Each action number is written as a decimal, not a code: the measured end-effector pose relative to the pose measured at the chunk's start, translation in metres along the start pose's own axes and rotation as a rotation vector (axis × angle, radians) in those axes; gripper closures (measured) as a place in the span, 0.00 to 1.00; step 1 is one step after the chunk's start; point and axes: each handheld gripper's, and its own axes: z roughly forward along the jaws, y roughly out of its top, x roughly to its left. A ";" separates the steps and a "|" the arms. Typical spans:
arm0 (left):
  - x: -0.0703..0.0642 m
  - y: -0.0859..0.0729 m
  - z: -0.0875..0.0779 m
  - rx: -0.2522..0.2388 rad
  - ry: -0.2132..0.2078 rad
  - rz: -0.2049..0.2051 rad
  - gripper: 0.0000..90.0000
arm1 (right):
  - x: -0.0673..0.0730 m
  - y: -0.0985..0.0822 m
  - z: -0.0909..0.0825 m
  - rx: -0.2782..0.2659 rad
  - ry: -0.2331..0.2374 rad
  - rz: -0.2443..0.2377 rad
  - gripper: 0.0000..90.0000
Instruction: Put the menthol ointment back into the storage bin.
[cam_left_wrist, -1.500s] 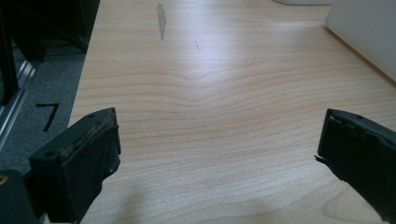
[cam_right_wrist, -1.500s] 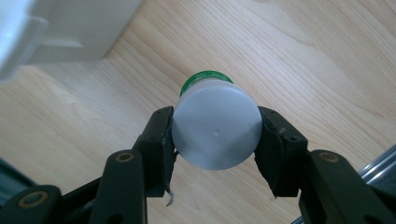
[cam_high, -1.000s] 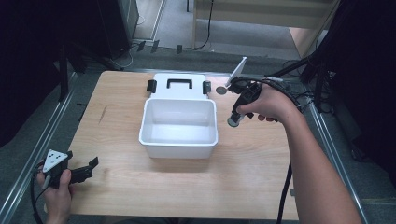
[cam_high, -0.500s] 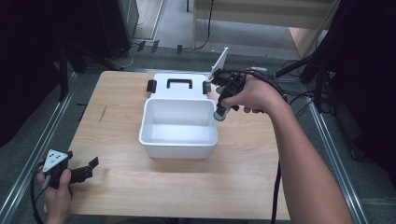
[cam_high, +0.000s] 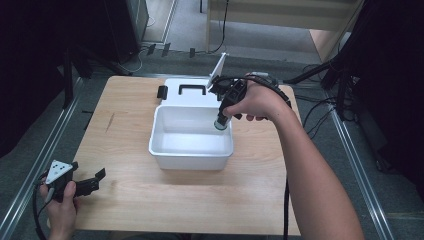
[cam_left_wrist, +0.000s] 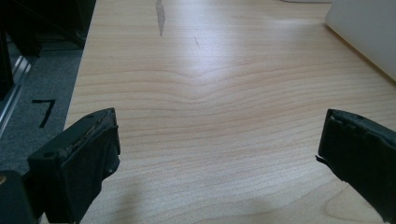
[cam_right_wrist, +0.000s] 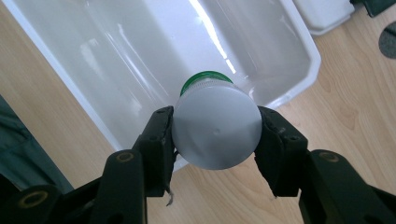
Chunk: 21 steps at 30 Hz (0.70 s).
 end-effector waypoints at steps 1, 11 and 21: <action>0.000 0.000 0.000 0.000 0.000 0.000 0.00 | 0.000 0.000 0.000 0.000 0.000 0.000 0.58; 0.000 0.000 0.001 0.000 0.001 -0.006 0.00 | 0.006 0.006 0.018 -0.015 -0.005 -0.124 0.58; 0.000 0.000 0.001 0.002 0.000 -0.005 0.00 | 0.004 0.005 0.037 0.006 -0.019 -0.174 0.57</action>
